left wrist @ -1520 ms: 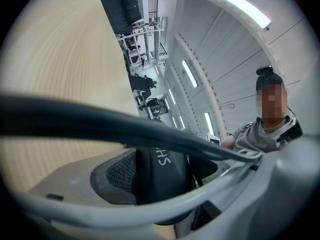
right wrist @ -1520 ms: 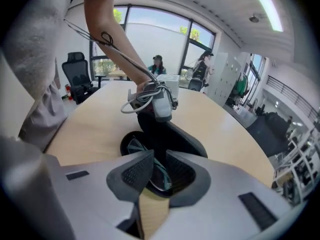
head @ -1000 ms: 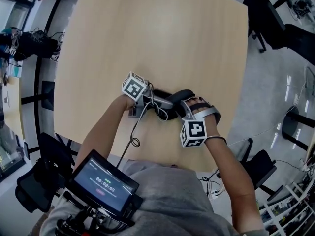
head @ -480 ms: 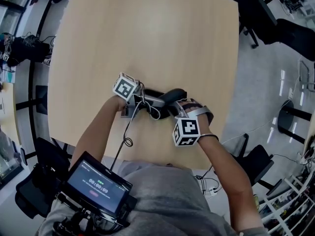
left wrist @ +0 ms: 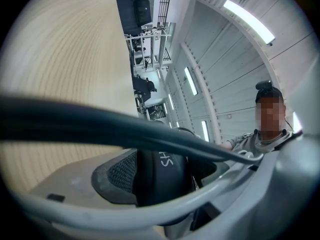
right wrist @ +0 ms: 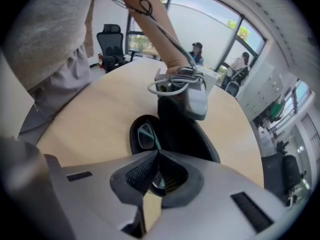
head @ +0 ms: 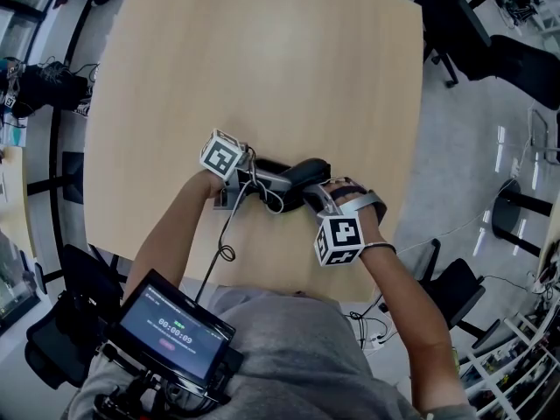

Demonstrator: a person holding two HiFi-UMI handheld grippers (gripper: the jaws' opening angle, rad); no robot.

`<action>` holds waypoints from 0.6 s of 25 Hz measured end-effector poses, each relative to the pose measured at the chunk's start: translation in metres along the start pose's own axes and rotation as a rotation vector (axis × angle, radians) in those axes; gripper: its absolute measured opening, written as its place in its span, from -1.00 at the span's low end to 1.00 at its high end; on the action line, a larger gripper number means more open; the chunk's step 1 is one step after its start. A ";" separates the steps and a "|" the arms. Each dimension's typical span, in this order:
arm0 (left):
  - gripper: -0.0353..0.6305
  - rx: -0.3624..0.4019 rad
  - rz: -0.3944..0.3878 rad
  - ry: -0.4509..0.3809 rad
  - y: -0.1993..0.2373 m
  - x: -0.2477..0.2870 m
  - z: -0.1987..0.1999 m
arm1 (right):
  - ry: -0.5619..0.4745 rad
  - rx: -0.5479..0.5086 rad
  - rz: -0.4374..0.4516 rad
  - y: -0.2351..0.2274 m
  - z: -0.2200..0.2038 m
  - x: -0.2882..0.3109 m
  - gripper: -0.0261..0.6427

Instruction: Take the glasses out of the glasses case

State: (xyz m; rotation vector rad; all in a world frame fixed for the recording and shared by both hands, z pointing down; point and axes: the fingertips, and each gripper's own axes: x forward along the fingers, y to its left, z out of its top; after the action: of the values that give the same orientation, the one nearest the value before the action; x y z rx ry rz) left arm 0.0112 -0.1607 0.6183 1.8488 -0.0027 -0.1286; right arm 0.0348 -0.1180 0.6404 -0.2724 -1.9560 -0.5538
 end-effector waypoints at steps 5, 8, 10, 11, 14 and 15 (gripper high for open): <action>0.07 0.005 0.005 0.006 0.001 -0.001 -0.001 | 0.064 -0.155 0.048 0.004 0.007 0.015 -0.80; 0.07 0.001 0.004 -0.002 0.001 -0.002 -0.001 | 0.104 -0.196 0.070 0.007 0.008 0.024 -0.65; 0.07 -0.003 -0.001 -0.006 0.001 -0.002 -0.001 | 0.139 -0.206 0.106 0.013 0.004 0.030 -0.46; 0.07 -0.004 -0.003 -0.006 0.001 -0.002 -0.001 | 0.149 -0.210 0.111 0.013 0.002 0.032 -0.45; 0.07 -0.001 -0.002 -0.004 0.000 -0.001 -0.001 | 0.146 -0.216 0.091 0.012 0.002 0.035 -0.60; 0.07 0.003 0.002 -0.003 0.001 -0.001 -0.001 | 0.140 -0.214 0.084 0.012 0.003 0.035 -0.62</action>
State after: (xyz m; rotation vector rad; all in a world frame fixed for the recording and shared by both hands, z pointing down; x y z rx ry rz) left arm 0.0106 -0.1596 0.6194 1.8515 -0.0062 -0.1301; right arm 0.0227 -0.1079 0.6743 -0.4368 -1.7440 -0.7085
